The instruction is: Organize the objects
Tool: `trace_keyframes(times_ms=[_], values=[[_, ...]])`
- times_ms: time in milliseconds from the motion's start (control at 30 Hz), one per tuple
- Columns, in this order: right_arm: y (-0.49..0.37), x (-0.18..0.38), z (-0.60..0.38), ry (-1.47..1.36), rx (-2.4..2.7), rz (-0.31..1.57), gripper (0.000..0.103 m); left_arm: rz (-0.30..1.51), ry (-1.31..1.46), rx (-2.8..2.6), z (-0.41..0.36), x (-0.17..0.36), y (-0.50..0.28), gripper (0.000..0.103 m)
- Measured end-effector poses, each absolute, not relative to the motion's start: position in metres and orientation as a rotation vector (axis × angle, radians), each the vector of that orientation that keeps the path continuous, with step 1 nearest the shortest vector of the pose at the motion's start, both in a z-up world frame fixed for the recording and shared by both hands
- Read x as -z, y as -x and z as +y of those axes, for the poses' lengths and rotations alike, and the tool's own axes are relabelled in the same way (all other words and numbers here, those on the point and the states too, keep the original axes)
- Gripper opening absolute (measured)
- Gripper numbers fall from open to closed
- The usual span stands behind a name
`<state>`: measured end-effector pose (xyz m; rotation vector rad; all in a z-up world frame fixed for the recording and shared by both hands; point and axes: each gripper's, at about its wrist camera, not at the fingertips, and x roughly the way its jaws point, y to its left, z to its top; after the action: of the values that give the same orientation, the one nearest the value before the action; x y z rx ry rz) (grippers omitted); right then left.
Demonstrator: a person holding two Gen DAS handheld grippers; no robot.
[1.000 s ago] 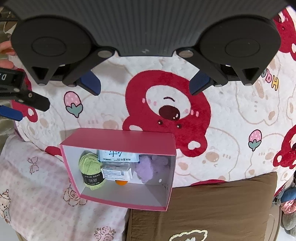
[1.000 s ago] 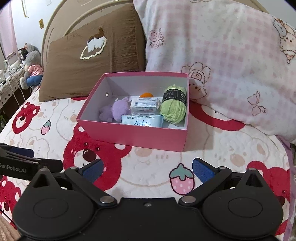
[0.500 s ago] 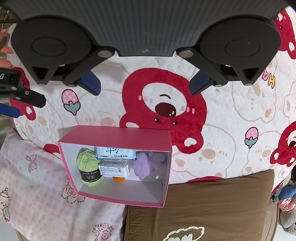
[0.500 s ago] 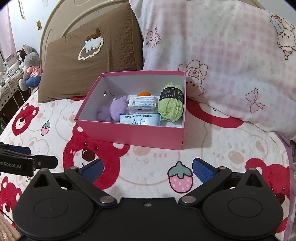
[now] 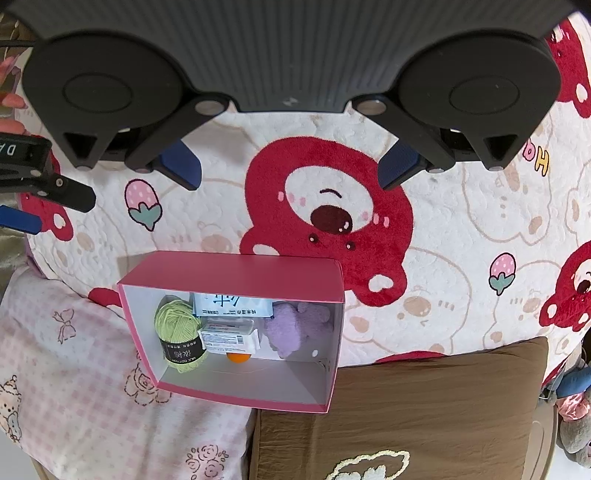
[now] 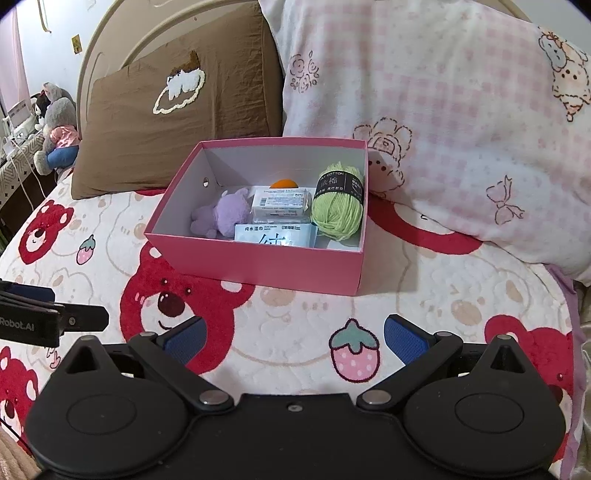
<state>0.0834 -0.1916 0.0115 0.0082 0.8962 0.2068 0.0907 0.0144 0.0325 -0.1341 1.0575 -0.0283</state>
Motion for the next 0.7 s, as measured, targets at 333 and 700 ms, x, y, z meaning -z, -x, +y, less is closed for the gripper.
trace_keyframes(times_ms=[333, 700], values=[[-0.0818, -0.0108, -0.1898, 0.003, -0.207, 0.896, 0.103, 1.043, 0.143, 0.045, 0.0138, -0.0353, -0.0895, 0.103], [-0.0828, -0.0122, -0.1923, 0.007, -0.199, 0.894, 0.103, 1.043, 0.132, 0.035, 0.0127, -0.0377, -0.0878, 0.103]])
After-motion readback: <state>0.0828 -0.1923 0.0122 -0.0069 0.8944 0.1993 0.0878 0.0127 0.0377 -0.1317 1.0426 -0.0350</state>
